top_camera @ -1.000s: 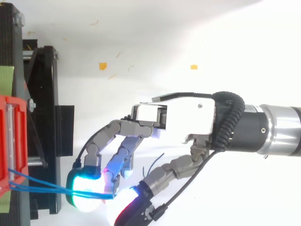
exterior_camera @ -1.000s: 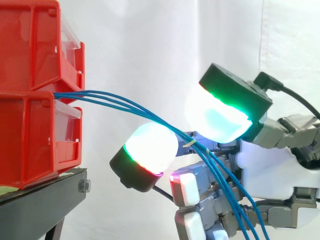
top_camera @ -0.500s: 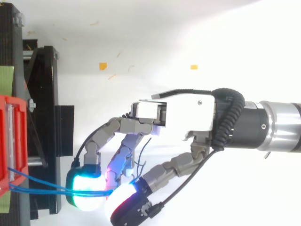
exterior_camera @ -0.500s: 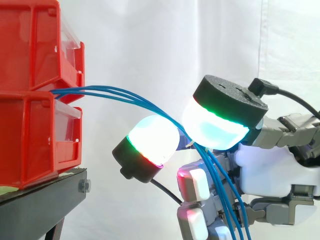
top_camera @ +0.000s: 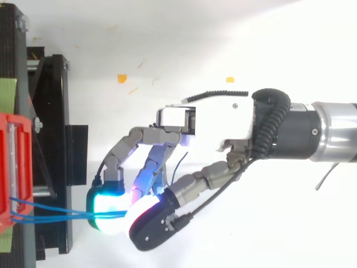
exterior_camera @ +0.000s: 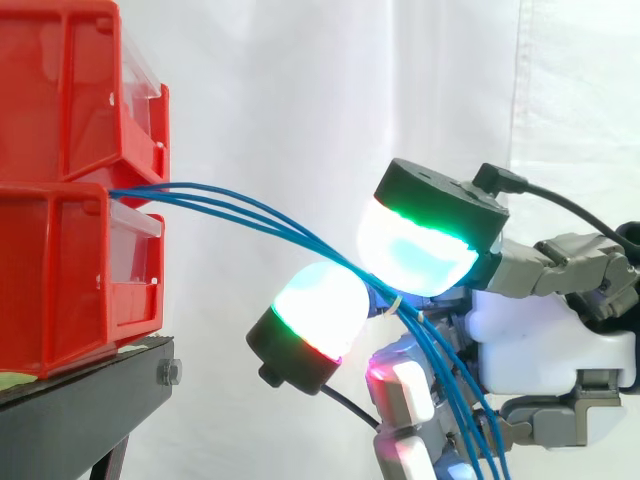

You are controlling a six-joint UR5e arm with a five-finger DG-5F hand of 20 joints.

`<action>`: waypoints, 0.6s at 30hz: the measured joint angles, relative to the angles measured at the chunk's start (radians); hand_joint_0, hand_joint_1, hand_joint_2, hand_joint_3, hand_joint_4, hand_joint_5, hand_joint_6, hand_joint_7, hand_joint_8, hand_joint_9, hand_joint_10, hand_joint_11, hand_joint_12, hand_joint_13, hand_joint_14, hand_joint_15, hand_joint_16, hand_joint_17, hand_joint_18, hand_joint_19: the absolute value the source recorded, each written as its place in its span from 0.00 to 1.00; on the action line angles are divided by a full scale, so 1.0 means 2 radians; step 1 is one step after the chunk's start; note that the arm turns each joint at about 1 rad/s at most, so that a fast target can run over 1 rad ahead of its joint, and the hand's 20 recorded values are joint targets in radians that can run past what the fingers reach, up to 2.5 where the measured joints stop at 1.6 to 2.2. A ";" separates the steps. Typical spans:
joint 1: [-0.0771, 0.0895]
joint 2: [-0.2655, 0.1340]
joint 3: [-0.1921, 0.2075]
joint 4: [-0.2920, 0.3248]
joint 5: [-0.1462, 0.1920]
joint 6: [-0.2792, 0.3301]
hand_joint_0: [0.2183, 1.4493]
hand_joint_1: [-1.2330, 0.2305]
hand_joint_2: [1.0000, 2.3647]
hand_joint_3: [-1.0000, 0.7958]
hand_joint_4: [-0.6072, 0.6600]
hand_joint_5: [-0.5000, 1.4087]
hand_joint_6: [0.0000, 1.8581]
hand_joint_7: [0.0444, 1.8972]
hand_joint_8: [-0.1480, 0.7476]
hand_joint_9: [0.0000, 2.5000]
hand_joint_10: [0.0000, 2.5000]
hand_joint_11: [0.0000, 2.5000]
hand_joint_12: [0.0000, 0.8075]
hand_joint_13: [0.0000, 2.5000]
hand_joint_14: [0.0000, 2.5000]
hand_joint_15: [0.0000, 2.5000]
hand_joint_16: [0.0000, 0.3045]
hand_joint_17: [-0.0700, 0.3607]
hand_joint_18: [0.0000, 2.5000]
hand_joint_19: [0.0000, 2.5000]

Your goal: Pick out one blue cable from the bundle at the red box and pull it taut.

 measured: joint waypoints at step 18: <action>-0.022 0.001 0.042 -0.075 -0.031 -0.002 0.37 0.29 0.01 0.38 0.44 0.21 0.50 0.41 0.45 0.43 0.01 0.26 0.45 0.40 0.01 0.22 0.19 0.47 0.42 0.29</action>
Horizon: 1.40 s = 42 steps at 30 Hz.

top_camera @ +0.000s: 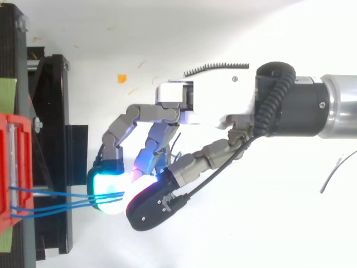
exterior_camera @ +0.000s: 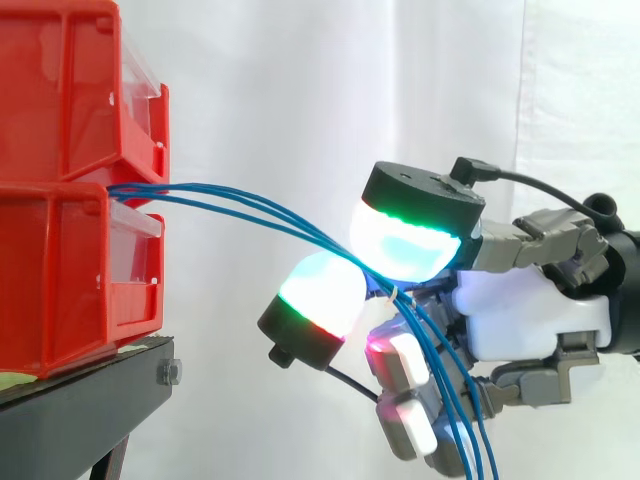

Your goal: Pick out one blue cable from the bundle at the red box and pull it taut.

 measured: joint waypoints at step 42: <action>-0.005 0.004 0.014 -0.029 -0.007 0.000 0.41 0.16 0.00 0.28 0.37 0.21 0.51 0.44 0.42 0.44 0.01 0.26 0.43 0.41 0.01 0.22 0.19 0.47 0.44 0.28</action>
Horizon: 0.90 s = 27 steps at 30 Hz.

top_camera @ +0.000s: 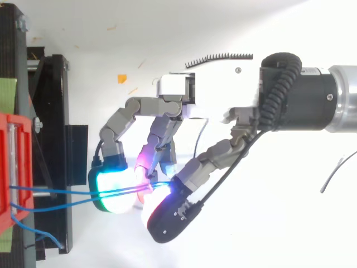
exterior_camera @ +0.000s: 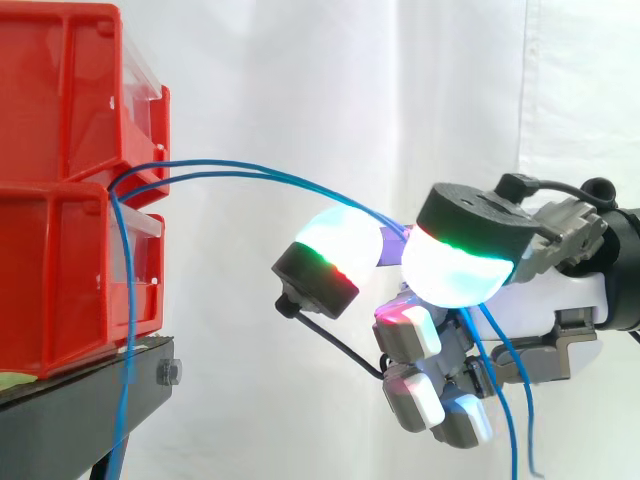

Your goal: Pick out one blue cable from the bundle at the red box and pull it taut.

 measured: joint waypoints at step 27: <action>-0.002 0.000 0.000 -0.002 -0.001 -0.001 0.39 0.25 0.01 0.38 0.45 0.22 0.49 0.48 0.44 0.45 0.01 0.26 0.44 0.41 0.01 0.22 0.20 0.47 0.43 0.29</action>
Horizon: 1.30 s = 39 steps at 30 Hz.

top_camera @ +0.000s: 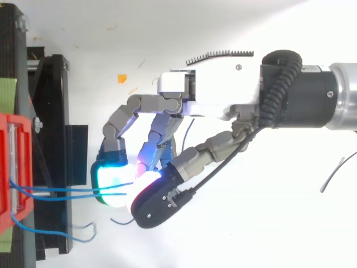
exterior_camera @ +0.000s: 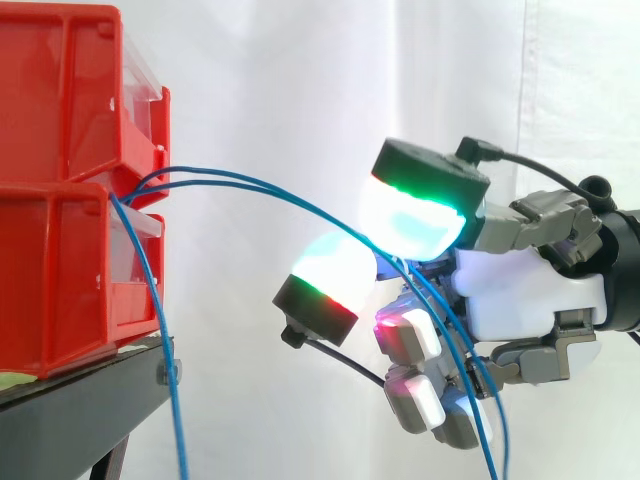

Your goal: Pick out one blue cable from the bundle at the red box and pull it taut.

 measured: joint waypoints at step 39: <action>-0.001 0.000 0.001 0.000 0.000 0.000 0.34 0.19 0.00 0.28 0.40 0.22 0.51 0.42 0.42 0.48 0.01 0.27 0.42 0.43 0.01 0.23 0.19 0.46 0.45 0.29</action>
